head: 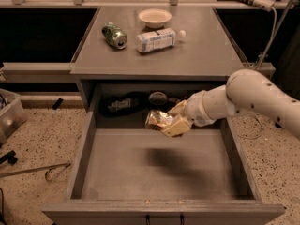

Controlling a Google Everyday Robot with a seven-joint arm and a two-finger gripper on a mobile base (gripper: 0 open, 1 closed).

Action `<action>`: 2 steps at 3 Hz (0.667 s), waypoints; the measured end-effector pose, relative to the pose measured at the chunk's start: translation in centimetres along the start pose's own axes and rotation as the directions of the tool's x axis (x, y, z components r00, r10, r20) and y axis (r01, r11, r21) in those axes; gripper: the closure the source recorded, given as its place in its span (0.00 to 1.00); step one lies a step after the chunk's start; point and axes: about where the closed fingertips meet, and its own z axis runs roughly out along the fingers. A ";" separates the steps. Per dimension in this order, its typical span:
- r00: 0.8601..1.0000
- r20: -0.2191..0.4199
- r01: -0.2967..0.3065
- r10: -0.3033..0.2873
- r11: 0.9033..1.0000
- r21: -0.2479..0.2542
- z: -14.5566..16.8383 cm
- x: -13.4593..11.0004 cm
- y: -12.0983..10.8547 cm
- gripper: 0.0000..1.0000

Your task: Place orange can into top drawer

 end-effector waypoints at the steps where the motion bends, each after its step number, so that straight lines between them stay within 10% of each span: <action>1: 0.996 0.029 -0.083 0.083 0.996 0.017 3.2 -0.5 2.1 1.00; 2: 0.996 0.029 -0.083 0.083 0.996 0.016 3.2 -0.5 2.1 1.00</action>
Offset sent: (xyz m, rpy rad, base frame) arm -0.0080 0.0272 -0.0171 0.0439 0.0315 -0.0536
